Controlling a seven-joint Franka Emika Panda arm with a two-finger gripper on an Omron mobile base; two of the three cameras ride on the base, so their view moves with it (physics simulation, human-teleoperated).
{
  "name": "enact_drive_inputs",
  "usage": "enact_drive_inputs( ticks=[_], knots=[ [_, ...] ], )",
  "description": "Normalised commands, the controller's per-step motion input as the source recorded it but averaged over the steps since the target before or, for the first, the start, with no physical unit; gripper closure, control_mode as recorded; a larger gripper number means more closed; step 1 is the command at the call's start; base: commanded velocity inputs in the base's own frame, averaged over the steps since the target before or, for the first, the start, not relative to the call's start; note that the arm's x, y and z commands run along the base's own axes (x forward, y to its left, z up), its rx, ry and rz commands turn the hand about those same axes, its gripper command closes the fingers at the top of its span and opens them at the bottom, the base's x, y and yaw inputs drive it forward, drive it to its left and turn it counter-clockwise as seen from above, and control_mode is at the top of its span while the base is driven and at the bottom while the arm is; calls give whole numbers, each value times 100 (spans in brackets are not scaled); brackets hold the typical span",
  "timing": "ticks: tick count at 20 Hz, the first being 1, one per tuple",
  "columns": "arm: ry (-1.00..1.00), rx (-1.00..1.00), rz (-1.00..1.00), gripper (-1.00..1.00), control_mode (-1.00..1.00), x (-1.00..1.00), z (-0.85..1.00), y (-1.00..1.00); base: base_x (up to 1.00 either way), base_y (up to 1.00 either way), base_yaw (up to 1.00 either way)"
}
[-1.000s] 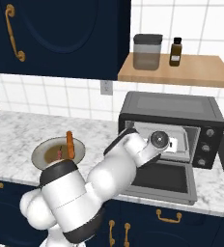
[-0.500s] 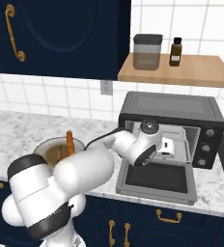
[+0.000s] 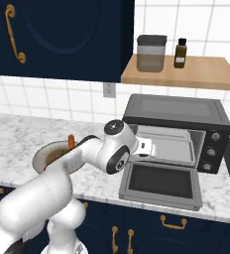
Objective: Pick up the kebab skewer and baguette bread, and place them inside the toaster oven. Close the toaster oven door and start by setting the timer.
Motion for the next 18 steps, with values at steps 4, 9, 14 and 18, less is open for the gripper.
enact_drive_inputs(
  ticks=[4,9,14,18],
  knots=[
    [18,0,0,-100,-100,-92,67,67,0,0,0],
    [7,0,0,-100,-100,-46,45,96,0,0,0],
    [3,0,5,-100,-100,38,11,100,0,0,0],
    [3,0,6,-100,-100,44,-3,100,0,0,0]
  ],
)
